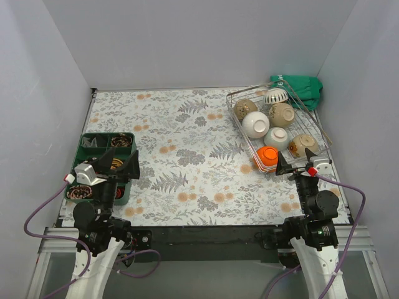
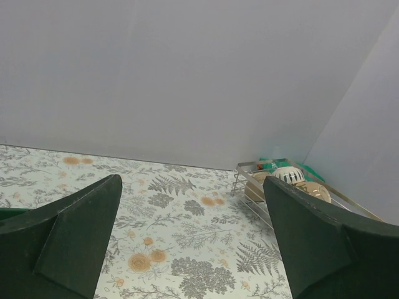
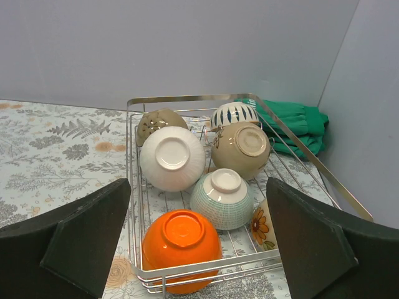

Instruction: Unload the bowls from the dish rack

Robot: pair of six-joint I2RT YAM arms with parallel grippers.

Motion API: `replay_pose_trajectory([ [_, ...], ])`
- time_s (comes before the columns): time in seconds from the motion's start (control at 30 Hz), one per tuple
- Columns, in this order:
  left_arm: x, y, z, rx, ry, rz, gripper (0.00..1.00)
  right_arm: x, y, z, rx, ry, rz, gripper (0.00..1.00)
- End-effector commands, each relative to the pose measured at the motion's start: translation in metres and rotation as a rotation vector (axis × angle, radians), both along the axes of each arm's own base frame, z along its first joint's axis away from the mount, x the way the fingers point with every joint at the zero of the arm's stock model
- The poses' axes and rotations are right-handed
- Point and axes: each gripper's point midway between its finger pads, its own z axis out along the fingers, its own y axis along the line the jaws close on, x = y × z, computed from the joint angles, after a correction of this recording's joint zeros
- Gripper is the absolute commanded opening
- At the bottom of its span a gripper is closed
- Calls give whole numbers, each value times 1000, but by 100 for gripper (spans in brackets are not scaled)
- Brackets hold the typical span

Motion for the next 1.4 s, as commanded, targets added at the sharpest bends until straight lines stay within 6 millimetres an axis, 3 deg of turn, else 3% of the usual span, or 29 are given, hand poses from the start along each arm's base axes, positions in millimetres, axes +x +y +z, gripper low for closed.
replay_pose_trajectory([
  [0.0,-3,-3,3,17,-18,-19,98,-38,-8,55,33,-237,-6,99],
  [0.37,4,-16,8,-34,5,-91,98,-34,6,53,58,-184,68,99],
  [0.5,14,-20,9,-38,41,-100,98,-21,12,47,92,-95,89,99],
  [0.57,19,-23,8,-36,67,-106,98,-11,17,33,99,-2,106,98],
  [0.77,41,-37,-14,-8,216,-142,98,8,42,22,53,181,217,99],
  [0.9,45,-35,-33,-11,309,-115,98,34,45,4,93,373,190,99],
  [0.93,45,-35,-35,-10,317,-113,98,38,46,14,114,375,187,99],
  [1.0,41,-35,-38,-10,323,-114,98,49,51,8,118,436,199,99],
  [1.07,37,-36,-36,-5,313,-116,98,59,53,18,170,456,189,99],
  [1.1,36,-36,-37,0,316,-114,98,69,55,6,173,521,178,99],
  [1.13,35,-35,-37,2,316,-109,98,75,55,19,180,516,171,99],
  [1.2,33,-37,-39,18,316,-115,98,91,57,5,172,594,159,99],
  [1.27,31,-39,-40,29,320,-120,98,104,58,11,158,599,149,98],
  [1.37,29,-41,-43,41,330,-129,98,131,60,0,124,659,118,99],
])
